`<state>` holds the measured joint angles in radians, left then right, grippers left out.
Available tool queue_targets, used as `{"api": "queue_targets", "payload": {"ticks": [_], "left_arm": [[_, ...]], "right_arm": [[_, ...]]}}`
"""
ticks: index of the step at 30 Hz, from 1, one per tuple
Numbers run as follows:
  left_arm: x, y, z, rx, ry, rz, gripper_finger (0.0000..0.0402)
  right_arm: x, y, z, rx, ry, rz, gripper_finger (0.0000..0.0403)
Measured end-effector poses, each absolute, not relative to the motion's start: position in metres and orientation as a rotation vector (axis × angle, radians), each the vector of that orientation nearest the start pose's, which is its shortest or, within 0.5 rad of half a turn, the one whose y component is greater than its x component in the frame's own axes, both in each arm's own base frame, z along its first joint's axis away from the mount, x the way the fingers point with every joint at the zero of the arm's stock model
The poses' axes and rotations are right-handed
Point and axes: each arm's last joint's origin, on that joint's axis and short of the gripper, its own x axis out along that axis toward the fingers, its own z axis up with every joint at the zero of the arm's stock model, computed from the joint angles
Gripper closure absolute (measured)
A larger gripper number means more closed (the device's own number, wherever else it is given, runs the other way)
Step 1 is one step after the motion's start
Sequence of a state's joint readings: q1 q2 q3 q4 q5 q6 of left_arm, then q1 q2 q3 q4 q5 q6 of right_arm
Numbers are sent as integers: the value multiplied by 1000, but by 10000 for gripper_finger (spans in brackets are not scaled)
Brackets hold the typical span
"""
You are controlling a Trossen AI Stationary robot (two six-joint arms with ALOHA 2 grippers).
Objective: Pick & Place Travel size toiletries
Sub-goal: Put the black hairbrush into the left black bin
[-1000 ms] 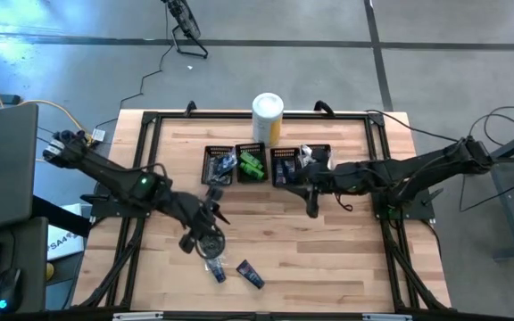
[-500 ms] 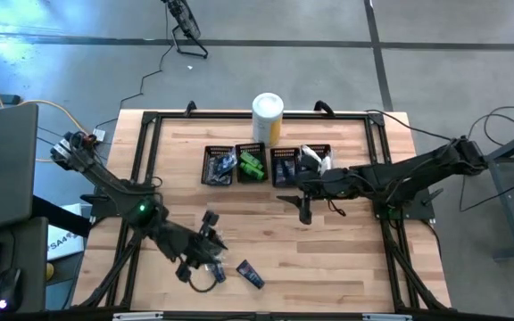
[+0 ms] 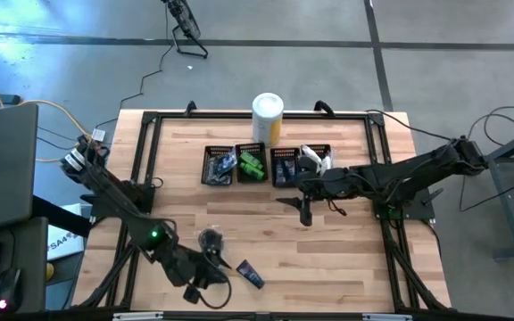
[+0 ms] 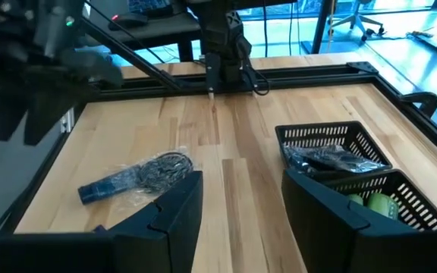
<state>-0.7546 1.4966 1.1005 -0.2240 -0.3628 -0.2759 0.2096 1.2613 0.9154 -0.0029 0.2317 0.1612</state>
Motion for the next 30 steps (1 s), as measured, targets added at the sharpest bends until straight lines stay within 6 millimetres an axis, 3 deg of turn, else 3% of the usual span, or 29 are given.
{"api": "queue_targets", "payload": {"ticks": [5,16,30], "left_arm": [[240,-231,256,95,636,-323,232],[209,-239,211,385,987,-358,232],[217,-251,162,523,1097,-348,232]], "right_arm": [[276,52,295,77,340,-49,229],[277,52,294,74,343,-49,229],[277,51,294,85,339,-77,229]]}}
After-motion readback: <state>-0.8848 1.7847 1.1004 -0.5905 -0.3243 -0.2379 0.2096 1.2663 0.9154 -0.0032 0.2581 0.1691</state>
